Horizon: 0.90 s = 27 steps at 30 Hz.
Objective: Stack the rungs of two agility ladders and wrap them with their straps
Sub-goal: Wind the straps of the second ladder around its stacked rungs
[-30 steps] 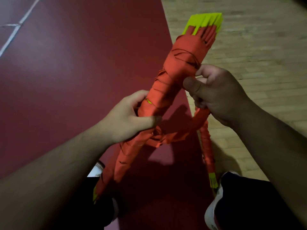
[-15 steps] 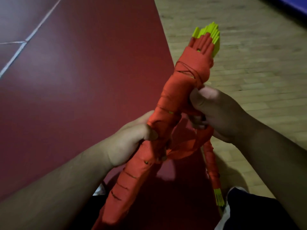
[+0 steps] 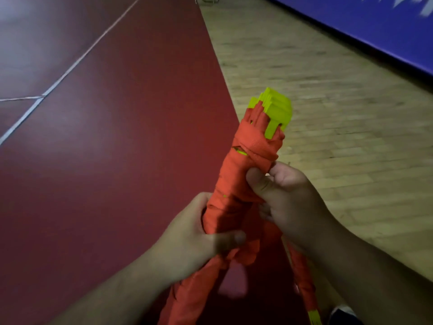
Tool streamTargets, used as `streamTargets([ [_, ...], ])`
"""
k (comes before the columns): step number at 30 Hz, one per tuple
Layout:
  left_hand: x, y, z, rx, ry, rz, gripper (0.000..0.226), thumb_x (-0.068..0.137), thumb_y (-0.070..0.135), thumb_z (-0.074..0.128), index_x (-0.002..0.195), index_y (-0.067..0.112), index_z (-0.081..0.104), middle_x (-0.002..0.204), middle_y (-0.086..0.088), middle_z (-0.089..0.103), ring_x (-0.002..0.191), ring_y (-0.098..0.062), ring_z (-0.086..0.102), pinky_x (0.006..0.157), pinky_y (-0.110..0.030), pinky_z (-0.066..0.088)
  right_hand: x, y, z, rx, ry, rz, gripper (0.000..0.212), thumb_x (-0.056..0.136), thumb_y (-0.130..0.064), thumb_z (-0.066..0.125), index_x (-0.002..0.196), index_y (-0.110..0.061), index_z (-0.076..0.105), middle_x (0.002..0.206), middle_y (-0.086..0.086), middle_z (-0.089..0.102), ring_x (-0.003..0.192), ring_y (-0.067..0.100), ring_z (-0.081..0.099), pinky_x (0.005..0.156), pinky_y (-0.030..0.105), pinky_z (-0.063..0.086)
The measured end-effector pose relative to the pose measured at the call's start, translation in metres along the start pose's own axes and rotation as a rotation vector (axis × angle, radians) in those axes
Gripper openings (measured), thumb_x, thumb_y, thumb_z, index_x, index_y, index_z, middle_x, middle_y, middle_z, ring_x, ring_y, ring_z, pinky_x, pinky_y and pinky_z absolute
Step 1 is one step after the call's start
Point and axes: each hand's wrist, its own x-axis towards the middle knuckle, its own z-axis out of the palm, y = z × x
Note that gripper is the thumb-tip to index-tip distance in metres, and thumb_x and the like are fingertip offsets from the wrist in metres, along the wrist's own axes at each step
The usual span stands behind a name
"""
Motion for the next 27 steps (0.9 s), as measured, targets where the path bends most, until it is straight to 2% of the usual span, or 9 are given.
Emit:
streamTargets([
  [2, 0.005, -0.005, -0.009, -0.071, 0.009, 0.073, 0.052, 0.07, 0.027, 0.085, 0.108, 0.005, 0.057, 0.084, -0.015, 0.072, 0.073, -0.027, 0.067, 0.065, -0.043, 0.054, 0.003, -0.004, -0.006, -0.037, -0.017, 0.003, 0.039, 0.076, -0.051, 0.072, 0.101, -0.022, 0.066, 0.056, -0.013, 0.061, 0.045, -0.003, 0.055, 0.047, 0.009, 0.04],
  [5, 0.009, -0.01, -0.017, -0.119, -0.046, 0.146, 0.048, 0.075, 0.041, 0.076, 0.106, 0.007, 0.061, 0.081, -0.01, 0.065, 0.073, -0.022, 0.058, 0.067, -0.036, 0.046, 0.003, -0.012, -0.016, -0.155, -0.142, 0.007, 0.051, 0.07, -0.057, 0.076, 0.107, -0.024, 0.066, 0.058, -0.013, 0.063, 0.05, -0.003, 0.057, 0.051, 0.012, 0.043],
  [7, 0.009, -0.009, -0.019, -0.198, -0.095, 0.195, 0.035, 0.084, 0.037, 0.07, 0.105, 0.01, 0.063, 0.084, -0.003, 0.066, 0.076, -0.015, 0.059, 0.069, -0.028, 0.047, 0.003, -0.014, -0.02, -0.324, -0.171, 0.002, 0.039, 0.072, -0.055, 0.076, 0.1, -0.029, 0.072, 0.069, -0.011, 0.071, 0.064, -0.005, 0.062, 0.061, 0.016, 0.048],
  [10, 0.006, -0.002, -0.016, -0.397, -0.167, 0.17, 0.019, 0.093, 0.019, 0.054, 0.102, 0.014, 0.07, 0.087, -0.003, 0.071, 0.078, -0.012, 0.067, 0.068, -0.022, 0.052, 0.004, -0.013, -0.022, -0.443, -0.157, 0.034, 0.055, 0.07, -0.06, 0.067, 0.092, -0.011, 0.07, 0.068, 0.005, 0.06, 0.063, 0.011, 0.051, 0.062, 0.037, 0.042],
  [14, 0.006, -0.002, -0.015, -0.386, -0.29, 0.226, 0.025, 0.085, 0.035, 0.074, 0.107, 0.025, 0.071, 0.091, 0.004, 0.072, 0.08, -0.005, 0.067, 0.069, -0.018, 0.052, 0.001, -0.02, -0.02, -0.301, -0.241, 0.022, 0.027, 0.08, -0.043, 0.067, 0.1, -0.025, 0.07, 0.062, -0.027, 0.062, 0.057, -0.011, 0.056, 0.056, 0.008, 0.042],
  [18, 0.01, 0.005, -0.013, -0.353, -0.541, 0.279, 0.06, 0.087, -0.02, 0.052, 0.136, 0.015, 0.05, 0.114, 0.005, 0.07, 0.101, -0.004, 0.066, 0.084, -0.017, 0.051, -0.003, -0.023, -0.019, -0.192, -0.342, -0.021, 0.014, 0.091, -0.02, 0.067, 0.103, -0.027, 0.066, 0.066, -0.028, 0.065, 0.059, -0.01, 0.06, 0.057, 0.005, 0.044],
  [20, 0.01, 0.002, -0.015, -0.302, -0.468, 0.241, 0.063, 0.086, -0.018, 0.061, 0.138, 0.011, 0.044, 0.121, -0.006, 0.068, 0.105, -0.012, 0.065, 0.086, -0.031, 0.056, -0.003, -0.022, -0.014, -0.156, -0.258, -0.02, 0.013, 0.084, -0.026, 0.069, 0.094, -0.032, 0.075, 0.061, -0.02, 0.062, 0.054, -0.003, 0.056, 0.056, 0.013, 0.043],
  [22, 0.01, -0.005, -0.017, -0.212, -0.24, 0.15, 0.071, 0.075, 0.009, 0.08, 0.135, 0.008, 0.042, 0.123, -0.023, 0.063, 0.103, -0.023, 0.062, 0.087, -0.052, 0.054, -0.002, -0.018, -0.011, -0.141, -0.169, -0.025, 0.011, 0.081, -0.03, 0.07, 0.088, -0.036, 0.076, 0.059, -0.019, 0.061, 0.053, -0.004, 0.054, 0.055, 0.009, 0.04],
  [27, 0.012, -0.008, -0.017, -0.18, -0.063, 0.159, 0.048, 0.073, 0.018, 0.082, 0.114, 0.002, 0.061, 0.081, -0.004, 0.068, 0.07, -0.012, 0.061, 0.062, -0.023, 0.049, -0.001, -0.015, -0.007, -0.221, -0.054, -0.052, 0.018, 0.076, -0.045, 0.08, 0.078, -0.03, 0.07, 0.057, -0.015, 0.057, 0.054, -0.002, 0.047, 0.053, 0.015, 0.038],
])
